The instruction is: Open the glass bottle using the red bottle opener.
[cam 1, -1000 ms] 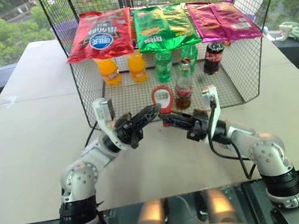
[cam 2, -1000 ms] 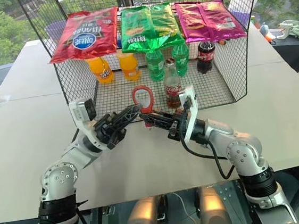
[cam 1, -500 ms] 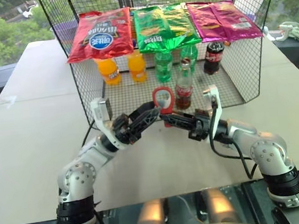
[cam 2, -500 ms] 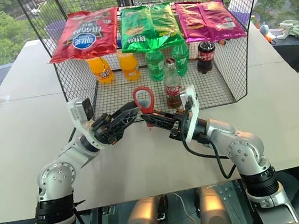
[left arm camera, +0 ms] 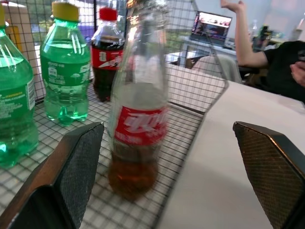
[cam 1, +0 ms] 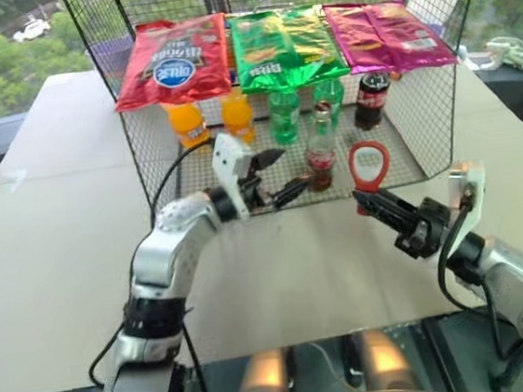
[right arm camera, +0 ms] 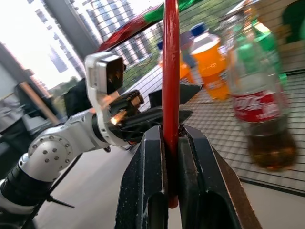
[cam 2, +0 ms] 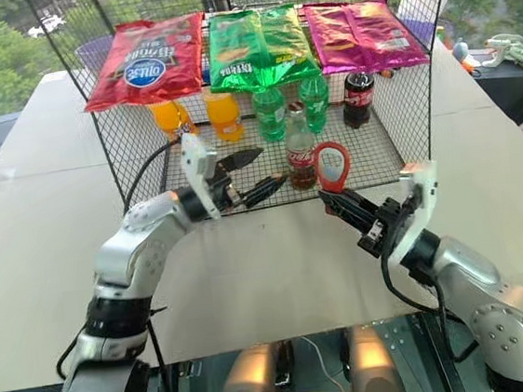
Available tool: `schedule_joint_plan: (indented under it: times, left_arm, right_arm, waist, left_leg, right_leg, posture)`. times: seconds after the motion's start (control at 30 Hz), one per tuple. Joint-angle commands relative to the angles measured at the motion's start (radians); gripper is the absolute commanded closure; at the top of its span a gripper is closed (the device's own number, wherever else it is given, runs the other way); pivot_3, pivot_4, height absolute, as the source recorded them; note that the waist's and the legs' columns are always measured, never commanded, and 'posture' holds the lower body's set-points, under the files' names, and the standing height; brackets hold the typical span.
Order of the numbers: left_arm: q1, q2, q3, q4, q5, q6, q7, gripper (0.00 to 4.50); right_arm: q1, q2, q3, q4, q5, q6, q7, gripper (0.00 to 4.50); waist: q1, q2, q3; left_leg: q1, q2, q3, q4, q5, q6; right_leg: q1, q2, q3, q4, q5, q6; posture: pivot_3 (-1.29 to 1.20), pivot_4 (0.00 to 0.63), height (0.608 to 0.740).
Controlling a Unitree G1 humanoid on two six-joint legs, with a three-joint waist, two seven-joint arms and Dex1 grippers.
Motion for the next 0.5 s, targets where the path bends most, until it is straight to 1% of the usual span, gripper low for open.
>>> schedule_joint_plan:
  times: [0.03,0.17,0.4,0.5]
  left_arm:
    - [-0.079,-0.033,-0.023,0.123,0.059,-0.093,-0.035,0.02]
    - [-0.163,-0.089,-0.024,0.280,0.096,-0.169,-0.060,0.02]
    - [-0.259,-0.164,-0.016,0.482,0.139,-0.277,-0.098,0.02]
    - [-0.284,-0.186,-0.011,0.549,0.150,-0.317,-0.117,0.83]
  right_arm:
    - [0.029,0.004,-0.019,-0.080,0.000,-0.046,-0.049,4.50]
    - [0.068,0.007,-0.007,-0.121,-0.012,-0.069,-0.093,4.50]
    - [0.120,-0.002,0.009,-0.173,-0.027,-0.095,-0.145,4.50]
    - [0.136,-0.009,0.012,-0.189,-0.031,-0.101,-0.160,4.50]
  waist:
    - [0.002,0.000,0.000]
    - [0.003,0.000,0.000]
    - [0.004,-0.001,0.001]
    - [0.003,-0.001,0.001]
  left_leg:
    - [0.000,0.000,0.000,0.000,0.000,0.000]
    - [-0.001,0.000,0.000,-0.001,0.000,0.000]
    - [-0.001,0.000,0.000,0.000,0.000,0.000]
    - [-0.001,0.000,0.000,0.000,0.000,0.000]
  right_leg:
    - [0.000,0.000,0.000,0.000,0.000,0.000]
    - [-0.001,0.000,0.000,0.000,0.000,0.000]
    - [0.000,0.000,0.000,-0.001,0.000,0.000]
    - [-0.001,0.000,0.000,-0.001,0.000,0.000]
  posture:
    - [0.00,0.150,0.740]
    - [0.00,0.150,0.740]
    - [0.00,0.150,0.740]
    - [0.00,0.150,0.740]
